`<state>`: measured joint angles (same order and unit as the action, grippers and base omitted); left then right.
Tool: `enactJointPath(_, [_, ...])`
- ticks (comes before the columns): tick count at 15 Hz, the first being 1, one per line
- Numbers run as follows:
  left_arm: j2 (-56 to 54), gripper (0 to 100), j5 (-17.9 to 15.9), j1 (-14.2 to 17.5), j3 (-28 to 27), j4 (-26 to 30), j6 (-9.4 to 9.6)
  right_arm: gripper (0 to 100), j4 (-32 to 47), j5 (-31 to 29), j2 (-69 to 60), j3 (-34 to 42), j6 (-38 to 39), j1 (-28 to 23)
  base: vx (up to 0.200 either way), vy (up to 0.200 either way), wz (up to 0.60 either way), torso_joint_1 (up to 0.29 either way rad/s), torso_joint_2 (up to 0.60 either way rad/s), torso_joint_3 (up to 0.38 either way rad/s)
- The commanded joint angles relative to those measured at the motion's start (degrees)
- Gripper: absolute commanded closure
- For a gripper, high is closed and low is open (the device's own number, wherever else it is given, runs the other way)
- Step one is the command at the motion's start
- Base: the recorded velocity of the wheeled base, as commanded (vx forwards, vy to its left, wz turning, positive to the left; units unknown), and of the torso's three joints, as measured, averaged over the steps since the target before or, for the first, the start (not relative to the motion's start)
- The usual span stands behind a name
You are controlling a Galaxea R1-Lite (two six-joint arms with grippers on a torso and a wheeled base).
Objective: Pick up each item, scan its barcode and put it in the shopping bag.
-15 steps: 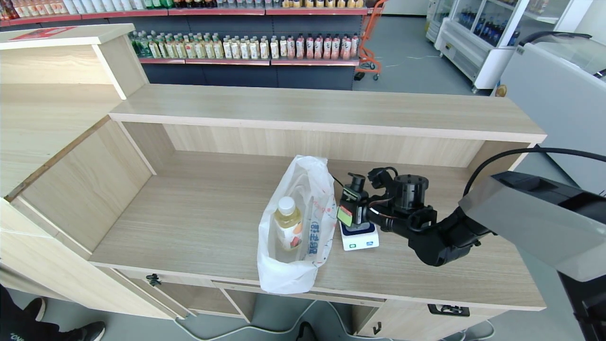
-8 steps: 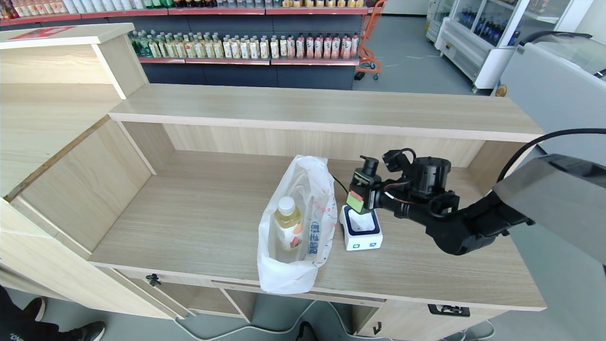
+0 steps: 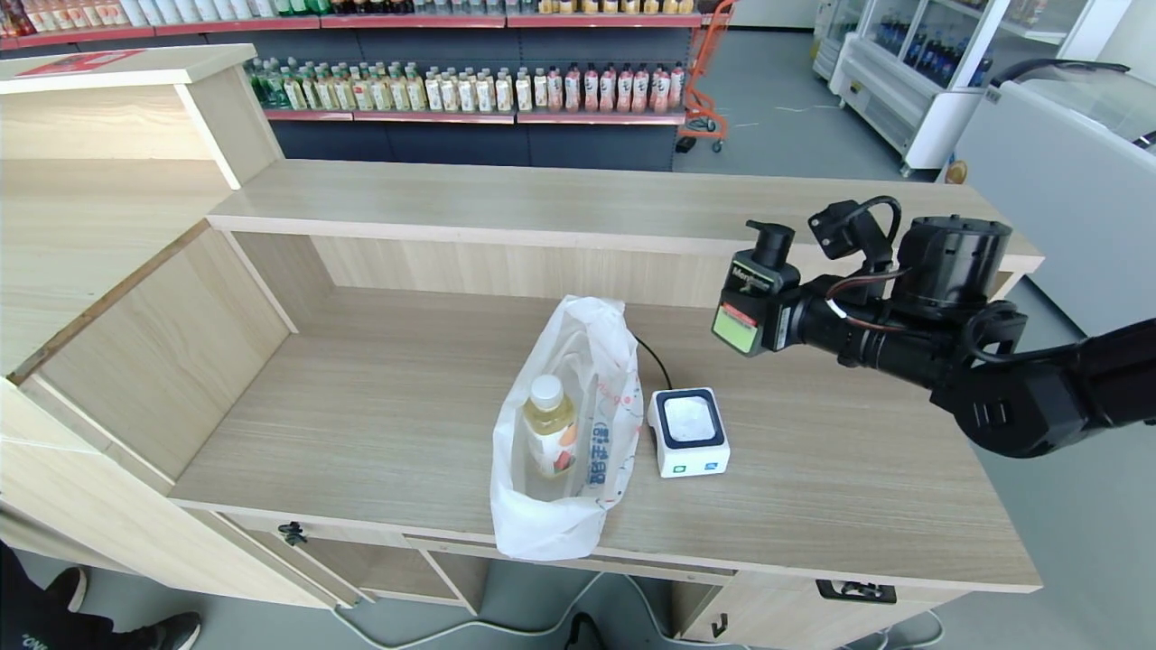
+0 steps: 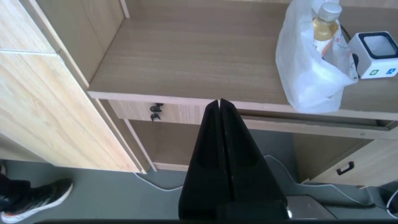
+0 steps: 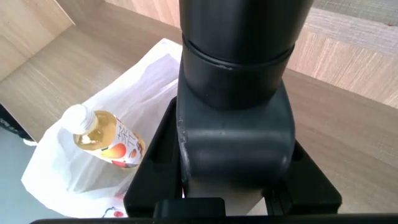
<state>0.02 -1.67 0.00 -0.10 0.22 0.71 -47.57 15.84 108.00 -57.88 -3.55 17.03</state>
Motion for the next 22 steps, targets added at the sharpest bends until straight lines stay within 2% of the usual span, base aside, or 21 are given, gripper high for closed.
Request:
enactJointPath(1, [-0.02, 100, 0.00, 0.00, 0.01, 0.04, 0.00, 100, -0.24, -0.37, -3.14, 3.21, -0.93, -0.68, 0.000, 0.000, 0.00, 0.000, 0.00, 0.000])
enactJointPath(6, [0.06, 100, 0.00, 0.00, 0.01, 0.04, 0.00, 100, -0.24, -0.63, -7.98, 9.80, -2.17, -1.30, 0.000, 0.000, 0.00, 0.000, 0.00, 0.000])
enactJointPath(11, [0.06, 100, 0.00, 0.00, 0.01, 0.04, 0.08, 100, -0.24, -2.83, -9.38, 12.27, -2.17, -1.39, 0.000, 0.000, 0.00, 0.000, 0.00, 0.000])
enactJointPath(14, [0.06, 100, 0.00, 0.00, 0.01, 0.04, 0.08, 100, -0.24, -2.83, -7.98, 11.12, -2.08, -1.39, 0.000, 0.133, 0.00, -0.002, 0.00, 0.002])
enactJointPath(16, [-0.02, 100, 0.00, 0.00, 0.01, 0.04, 0.08, 100, 0.02, -2.74, -5.60, 8.22, -2.17, -1.39, 0.000, 0.200, 0.00, 0.007, 0.00, 0.009])
enactJointPath(18, [-0.02, 100, 0.00, 0.00, 0.01, 0.04, 0.08, 100, 1.43, -2.65, -1.65, 2.25, -2.25, -1.30, 0.000, 0.200, 0.00, 0.012, 0.01, -0.002])
enactJointPath(20, [-0.02, 100, 0.00, 0.00, 0.01, 0.04, 0.00, 100, 4.94, -2.83, 0.64, -0.48, -2.17, -1.12, 0.000, 0.000, 0.00, 0.000, 0.00, 0.000])
enactJointPath(22, [-0.02, 100, 0.00, 0.00, 0.01, 0.04, 0.00, 100, 4.76, -2.83, 4.59, -1.53, -2.08, -1.21, 0.000, 0.000, 0.00, 0.000, 0.00, 0.000])
